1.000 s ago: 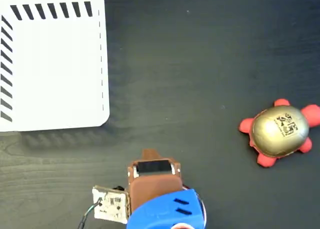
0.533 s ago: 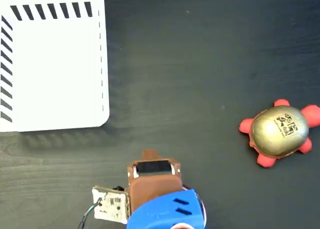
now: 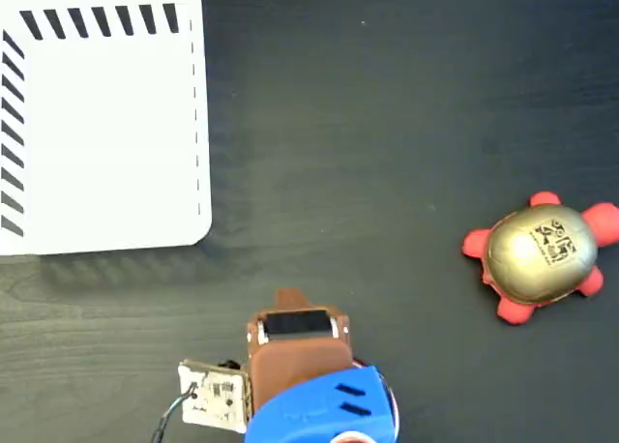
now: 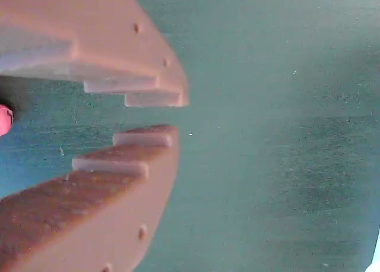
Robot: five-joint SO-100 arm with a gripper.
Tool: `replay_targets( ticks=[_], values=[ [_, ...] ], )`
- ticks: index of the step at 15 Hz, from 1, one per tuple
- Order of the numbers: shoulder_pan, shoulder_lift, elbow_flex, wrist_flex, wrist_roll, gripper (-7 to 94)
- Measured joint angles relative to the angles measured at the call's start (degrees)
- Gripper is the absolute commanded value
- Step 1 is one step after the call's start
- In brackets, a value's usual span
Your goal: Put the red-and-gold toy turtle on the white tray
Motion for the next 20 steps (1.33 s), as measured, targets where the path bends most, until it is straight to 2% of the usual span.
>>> replay_targets(
  ticks=[10,11,12,14,17,20],
  values=[
    [0.0,-0.26,0.0,0.0,-0.35,1],
    [0.0,-1.05,0.0,0.0,-0.88,6],
    [0.0,-2.2,0.0,-0.7,-0.79,2],
    [0.88,-8.88,-1.49,-3.96,-0.53,0],
    [6.06,-30.85,-16.0,-8.09,-7.65,0],
    [12.92,-52.56,-44.12,5.1,-22.15,0]
  ],
)
